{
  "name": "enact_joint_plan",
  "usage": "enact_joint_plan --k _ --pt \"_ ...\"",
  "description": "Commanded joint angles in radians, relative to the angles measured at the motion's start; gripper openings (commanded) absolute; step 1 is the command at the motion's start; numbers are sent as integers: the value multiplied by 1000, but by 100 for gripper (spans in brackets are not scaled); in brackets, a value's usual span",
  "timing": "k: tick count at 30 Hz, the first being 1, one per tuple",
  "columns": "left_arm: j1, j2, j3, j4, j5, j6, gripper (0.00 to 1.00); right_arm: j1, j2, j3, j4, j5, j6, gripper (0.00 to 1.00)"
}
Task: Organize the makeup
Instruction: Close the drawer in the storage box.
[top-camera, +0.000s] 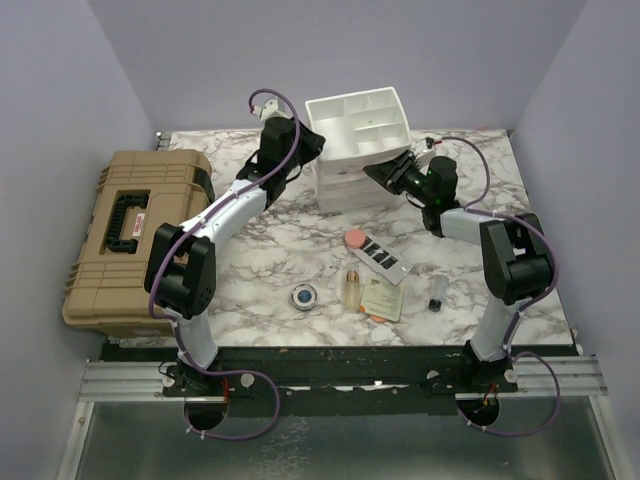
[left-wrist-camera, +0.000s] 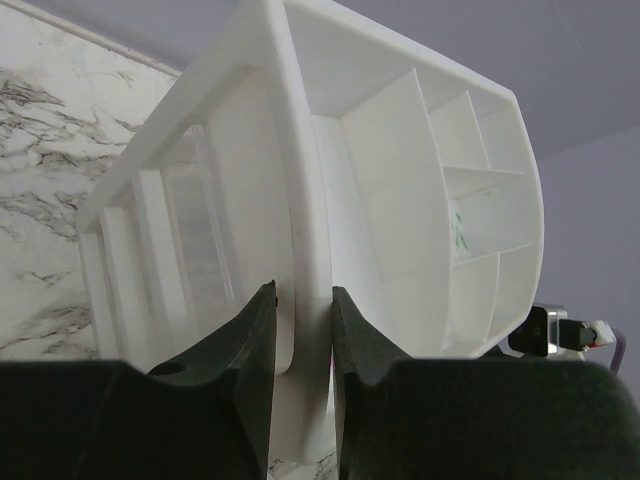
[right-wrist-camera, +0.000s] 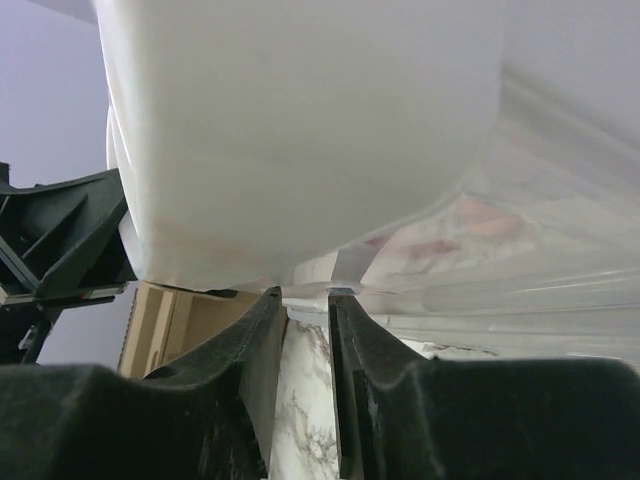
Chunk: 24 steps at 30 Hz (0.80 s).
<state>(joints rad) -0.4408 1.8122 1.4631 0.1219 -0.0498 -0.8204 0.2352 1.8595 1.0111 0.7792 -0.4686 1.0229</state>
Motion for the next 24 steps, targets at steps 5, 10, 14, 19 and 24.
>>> enact_joint_plan --k 5,10,14,19,24 --pt "-24 -7 -19 -34 -13 -72 9 -11 -11 18 26 -117 -3 51" --pt "-22 15 8 -39 -50 -87 7 -10 -50 -38 70 -130 18 64" --pt "-23 26 23 -39 -66 -92 6 -10 -77 -73 51 -105 20 65" --pt "-22 44 49 -39 -70 -92 6 -10 -100 -128 77 -72 29 65" --pt "-22 58 66 -40 -61 -91 6 -10 -111 -244 208 32 109 66"
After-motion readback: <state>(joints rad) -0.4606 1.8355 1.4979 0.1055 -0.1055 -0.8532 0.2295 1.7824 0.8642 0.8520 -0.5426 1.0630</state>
